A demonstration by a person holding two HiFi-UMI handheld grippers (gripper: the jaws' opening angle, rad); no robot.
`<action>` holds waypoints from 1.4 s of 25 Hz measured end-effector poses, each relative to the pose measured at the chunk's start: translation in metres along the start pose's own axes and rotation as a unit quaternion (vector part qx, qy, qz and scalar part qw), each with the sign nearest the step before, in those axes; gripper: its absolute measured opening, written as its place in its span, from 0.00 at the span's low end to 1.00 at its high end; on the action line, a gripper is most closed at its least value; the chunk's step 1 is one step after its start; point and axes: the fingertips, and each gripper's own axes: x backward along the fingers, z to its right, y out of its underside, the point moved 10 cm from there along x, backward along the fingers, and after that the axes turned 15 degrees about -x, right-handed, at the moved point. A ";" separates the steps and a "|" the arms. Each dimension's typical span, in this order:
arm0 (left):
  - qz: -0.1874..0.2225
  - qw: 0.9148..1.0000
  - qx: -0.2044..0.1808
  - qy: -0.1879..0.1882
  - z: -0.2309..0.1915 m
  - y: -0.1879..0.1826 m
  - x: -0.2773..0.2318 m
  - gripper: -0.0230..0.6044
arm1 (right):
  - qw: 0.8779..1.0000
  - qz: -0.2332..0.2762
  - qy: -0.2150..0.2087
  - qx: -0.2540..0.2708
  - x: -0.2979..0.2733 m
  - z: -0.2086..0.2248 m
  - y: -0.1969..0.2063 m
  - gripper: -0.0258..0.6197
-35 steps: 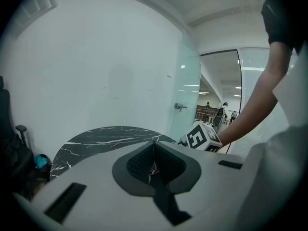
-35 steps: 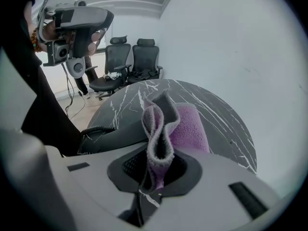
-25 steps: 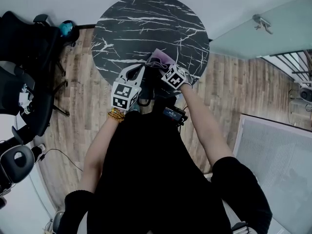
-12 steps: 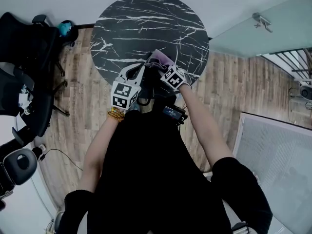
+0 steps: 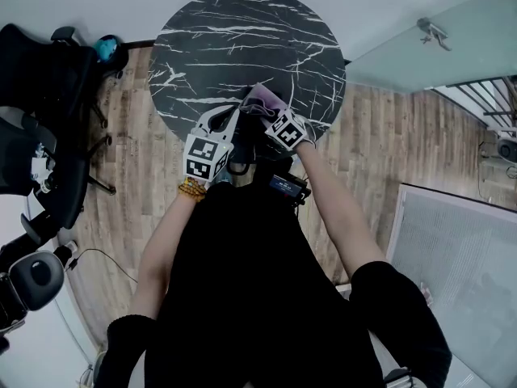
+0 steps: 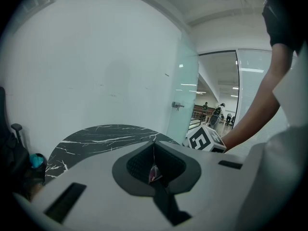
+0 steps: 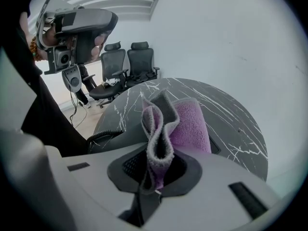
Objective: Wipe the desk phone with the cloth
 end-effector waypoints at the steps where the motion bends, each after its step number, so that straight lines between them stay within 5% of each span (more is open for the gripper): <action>1: 0.000 1.000 0.000 0.000 0.000 0.000 0.000 0.06 | 1.000 -0.001 -0.001 0.001 0.000 0.000 0.000 0.12; 35: -0.005 1.000 0.003 -0.001 0.003 0.003 0.002 0.06 | 1.000 -0.013 -0.011 0.001 -0.002 -0.008 0.006 0.12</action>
